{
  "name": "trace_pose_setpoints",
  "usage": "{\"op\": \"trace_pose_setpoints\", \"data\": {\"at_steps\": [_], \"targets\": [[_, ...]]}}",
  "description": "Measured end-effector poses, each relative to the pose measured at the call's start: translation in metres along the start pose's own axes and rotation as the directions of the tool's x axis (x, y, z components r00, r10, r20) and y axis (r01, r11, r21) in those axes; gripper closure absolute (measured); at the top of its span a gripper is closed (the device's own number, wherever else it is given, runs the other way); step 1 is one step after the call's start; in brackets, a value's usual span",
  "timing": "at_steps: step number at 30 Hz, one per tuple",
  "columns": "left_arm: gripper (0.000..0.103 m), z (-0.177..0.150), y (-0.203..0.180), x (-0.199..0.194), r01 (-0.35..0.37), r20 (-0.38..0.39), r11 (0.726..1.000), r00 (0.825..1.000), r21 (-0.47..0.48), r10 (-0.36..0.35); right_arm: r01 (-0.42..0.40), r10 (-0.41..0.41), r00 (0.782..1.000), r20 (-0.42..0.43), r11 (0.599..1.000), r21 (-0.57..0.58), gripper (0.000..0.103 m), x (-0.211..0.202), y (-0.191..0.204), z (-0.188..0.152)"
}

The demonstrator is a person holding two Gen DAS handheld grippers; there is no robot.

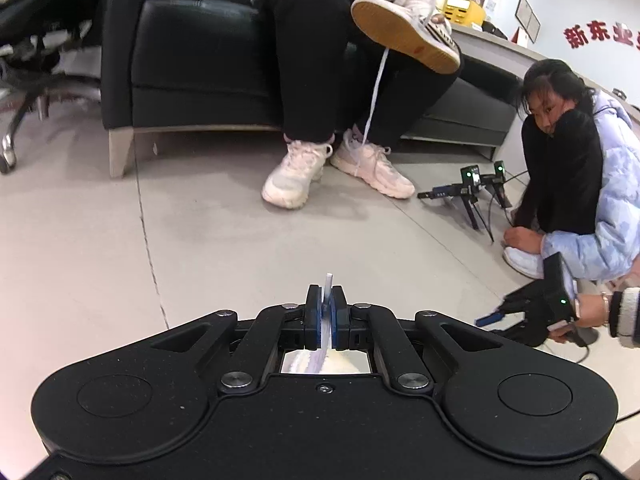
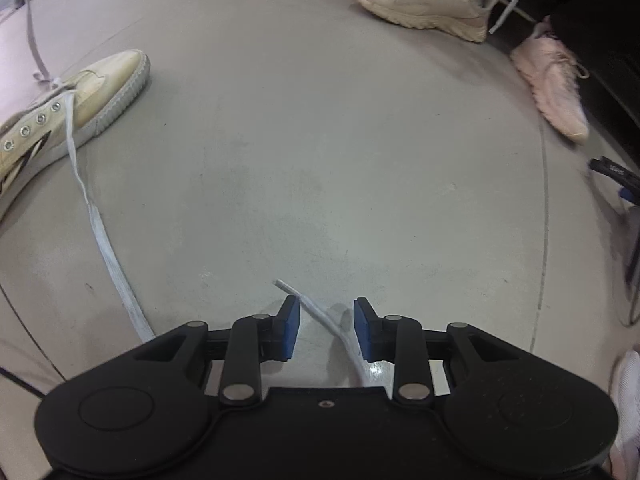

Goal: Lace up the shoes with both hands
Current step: 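Grasp the loose lace end on the floor with the right gripper and lift it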

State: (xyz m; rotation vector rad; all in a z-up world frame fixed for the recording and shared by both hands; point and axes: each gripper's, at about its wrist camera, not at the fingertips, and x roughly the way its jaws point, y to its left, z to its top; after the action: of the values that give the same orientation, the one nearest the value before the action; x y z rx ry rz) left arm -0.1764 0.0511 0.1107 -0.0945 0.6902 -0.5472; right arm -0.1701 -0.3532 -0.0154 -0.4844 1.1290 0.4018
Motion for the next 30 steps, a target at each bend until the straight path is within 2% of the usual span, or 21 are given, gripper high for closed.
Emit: {"op": "trace_pose_setpoints", "data": {"at_steps": [4, 8, 10, 11, 13, 16, 17, 20, 22, 24, 27, 28, 29, 30], "targets": [[0.101, 0.003, 0.008, 0.002, -0.011, -0.002, 1.0, 1.0, 0.001, 0.011, -0.046, 0.046, 0.999, 0.01, 0.999, -0.005, 0.076, 0.005, -0.006, 0.004], [0.101, 0.006, 0.01, -0.002, -0.021, 0.003, 1.0, 1.0, 0.002, 0.021, -0.103, 0.104, 0.995, 0.0, 0.993, 0.06, 0.078, 0.007, -0.016, 0.002], [0.101, 0.006, 0.01, -0.008, -0.026, 0.01, 1.0, 1.0, 0.002, 0.026, -0.1, 0.102, 0.995, -0.01, 0.987, 0.129, 0.086, 0.007, -0.02, 0.001], [0.101, 0.007, 0.01, -0.01, -0.028, 0.013, 1.0, 1.0, 0.002, 0.028, -0.091, 0.095, 0.995, -0.02, 0.983, 0.159, 0.102, 0.007, -0.02, 0.002], [0.101, 0.007, 0.009, -0.015, -0.032, 0.019, 0.999, 0.999, 0.002, 0.032, -0.088, 0.097, 0.995, -0.029, 0.97, 0.229, 0.102, 0.005, -0.02, 0.002], [0.101, 0.008, 0.008, -0.022, -0.037, 0.027, 0.999, 0.999, 0.003, 0.037, -0.128, 0.118, 0.992, 0.05, 0.945, 0.302, 0.102, -0.009, -0.013, 0.003], [0.101, 0.015, 0.006, -0.03, -0.049, 0.051, 0.999, 0.998, 0.004, 0.048, -0.175, 0.142, 0.982, 0.122, 0.926, 0.334, 0.102, -0.023, -0.008, 0.006], [0.102, 0.026, 0.001, -0.055, -0.069, 0.112, 0.997, 0.992, 0.036, 0.065, -0.329, 0.2, 0.916, 0.346, 0.869, 0.369, 0.102, -0.069, 0.01, 0.023], [0.103, 0.034, -0.003, -0.072, -0.084, 0.153, 0.995, 0.986, 0.057, 0.074, -0.443, 0.24, 0.827, 0.508, 0.834, 0.327, 0.102, -0.108, 0.026, 0.044], [0.103, 0.041, -0.006, -0.089, -0.098, 0.186, 0.992, 0.979, 0.074, 0.083, -0.504, 0.264, 0.762, 0.591, 0.815, 0.286, 0.102, -0.131, 0.036, 0.059], [0.102, 0.048, -0.007, -0.108, -0.124, 0.2, 0.989, 0.974, 0.077, 0.107, -0.6, 0.328, 0.633, 0.702, 0.78, 0.177, 0.102, -0.169, 0.054, 0.09], [0.101, 0.047, -0.006, -0.111, -0.138, 0.195, 0.988, 0.973, 0.068, 0.122, -0.61, 0.347, 0.609, 0.713, 0.78, 0.141, 0.102, -0.176, 0.06, 0.099], [0.093, 0.045, -0.004, -0.112, -0.143, 0.19, 0.988, 0.973, 0.058, 0.13, -0.613, 0.362, 0.592, 0.72, 0.782, 0.111, 0.102, -0.182, 0.067, 0.109], [0.087, 0.041, 0.002, -0.106, -0.13, 0.142, 0.991, 0.982, 0.028, 0.125, -0.615, 0.371, 0.582, 0.723, 0.783, 0.093, 0.102, -0.183, 0.071, 0.114]]}}
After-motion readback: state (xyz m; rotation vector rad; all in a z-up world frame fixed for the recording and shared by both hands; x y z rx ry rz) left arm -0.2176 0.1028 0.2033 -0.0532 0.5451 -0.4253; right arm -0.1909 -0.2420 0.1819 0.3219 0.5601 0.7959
